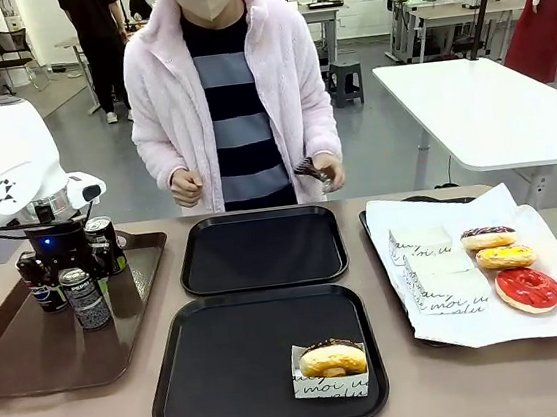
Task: Set up donuts and drinks on trays.
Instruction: Pick up one Pepsi coke and place it on the Flat Tray.
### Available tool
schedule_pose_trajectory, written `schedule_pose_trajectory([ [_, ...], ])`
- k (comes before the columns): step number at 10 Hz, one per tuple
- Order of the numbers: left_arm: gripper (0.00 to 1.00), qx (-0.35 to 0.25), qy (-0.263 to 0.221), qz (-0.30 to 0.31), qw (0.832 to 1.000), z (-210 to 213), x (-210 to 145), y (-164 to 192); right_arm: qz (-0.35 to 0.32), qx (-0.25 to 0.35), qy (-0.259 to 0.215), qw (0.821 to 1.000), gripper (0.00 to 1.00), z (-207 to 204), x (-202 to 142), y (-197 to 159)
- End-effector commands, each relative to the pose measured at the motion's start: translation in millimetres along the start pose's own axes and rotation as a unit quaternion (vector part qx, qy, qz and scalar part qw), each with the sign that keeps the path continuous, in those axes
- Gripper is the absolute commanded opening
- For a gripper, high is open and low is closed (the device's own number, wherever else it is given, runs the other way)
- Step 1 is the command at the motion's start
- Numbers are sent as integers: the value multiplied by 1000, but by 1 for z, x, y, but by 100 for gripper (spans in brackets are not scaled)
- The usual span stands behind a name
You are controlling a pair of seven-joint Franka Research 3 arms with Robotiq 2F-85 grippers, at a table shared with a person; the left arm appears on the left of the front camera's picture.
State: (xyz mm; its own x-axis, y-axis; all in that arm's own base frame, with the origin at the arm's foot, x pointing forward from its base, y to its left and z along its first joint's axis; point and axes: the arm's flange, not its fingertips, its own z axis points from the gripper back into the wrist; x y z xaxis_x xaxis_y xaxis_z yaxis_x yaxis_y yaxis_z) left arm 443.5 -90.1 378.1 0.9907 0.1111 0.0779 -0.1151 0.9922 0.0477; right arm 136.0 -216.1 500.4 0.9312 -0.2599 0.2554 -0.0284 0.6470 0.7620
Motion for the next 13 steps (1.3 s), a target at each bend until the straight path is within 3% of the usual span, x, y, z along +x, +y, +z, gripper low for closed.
schedule_pose_trajectory([
  [1, 0, 3, -12, -1, 1000, -2, -5, 2, 1, 3, -1, 1000, 100, 1, -2, -2],
  [2, 0, 1, -14, -5, 1000, 5, -4, 2, 1, 3, -1, 1000, 100, 1, -2, -2],
  [3, 11, -2, -12, -21, 1000, 17, -2, 2, 1, 3, -1, 1000, 100, 1, -2, -2],
  [4, 43, -6, 7, -34, 999, 41, 1, 3, 1, 3, -1, 1000, 100, 1, -2, -2],
  [6, 43, 24, 8, -54, 998, 98, -4, 2, 1, 3, -1, 1000, 100, 1, -2, -2],
  [8, 43, 6, 6, -59, 998, 135, -12, 1, 1, 3, -1, 1000, 100, 1, -2, -2],
  [13, 43, 17, 2, -52, 998, 143, -16, 2, 1, 3, -1, 1000, 100, 1, -2, -2],
])
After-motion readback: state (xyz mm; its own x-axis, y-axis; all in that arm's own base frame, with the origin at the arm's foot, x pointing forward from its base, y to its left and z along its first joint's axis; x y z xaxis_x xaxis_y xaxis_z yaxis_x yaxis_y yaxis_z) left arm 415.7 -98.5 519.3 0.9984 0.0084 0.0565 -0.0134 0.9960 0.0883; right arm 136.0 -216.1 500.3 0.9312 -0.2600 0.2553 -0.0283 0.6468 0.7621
